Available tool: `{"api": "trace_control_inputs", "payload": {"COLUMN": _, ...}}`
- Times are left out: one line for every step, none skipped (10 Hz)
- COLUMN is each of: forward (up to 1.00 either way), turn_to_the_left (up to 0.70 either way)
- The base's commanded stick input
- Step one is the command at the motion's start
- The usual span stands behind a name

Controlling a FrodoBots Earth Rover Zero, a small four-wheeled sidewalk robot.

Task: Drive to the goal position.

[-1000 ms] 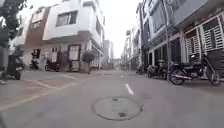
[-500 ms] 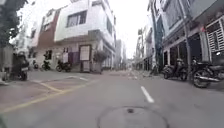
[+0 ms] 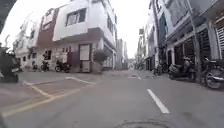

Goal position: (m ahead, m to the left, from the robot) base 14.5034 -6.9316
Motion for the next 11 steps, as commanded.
{"api": "trace_control_inputs", "payload": {"forward": 1.0, "turn_to_the_left": -0.39}}
{"api": "trace_control_inputs", "payload": {"forward": 1.0, "turn_to_the_left": -0.4}}
{"api": "trace_control_inputs", "payload": {"forward": 1.0, "turn_to_the_left": -0.4}}
{"api": "trace_control_inputs", "payload": {"forward": 1.0, "turn_to_the_left": -0.4}}
{"api": "trace_control_inputs", "payload": {"forward": 1.0, "turn_to_the_left": -0.4}}
{"api": "trace_control_inputs", "payload": {"forward": 1.0, "turn_to_the_left": -0.4}}
{"api": "trace_control_inputs", "payload": {"forward": 1.0, "turn_to_the_left": -0.4}}
{"api": "trace_control_inputs", "payload": {"forward": 1.0, "turn_to_the_left": -0.36}}
{"api": "trace_control_inputs", "payload": {"forward": 1.0, "turn_to_the_left": 0.0}}
{"api": "trace_control_inputs", "payload": {"forward": 1.0, "turn_to_the_left": 0.0}}
{"api": "trace_control_inputs", "payload": {"forward": 1.0, "turn_to_the_left": 0.0}}
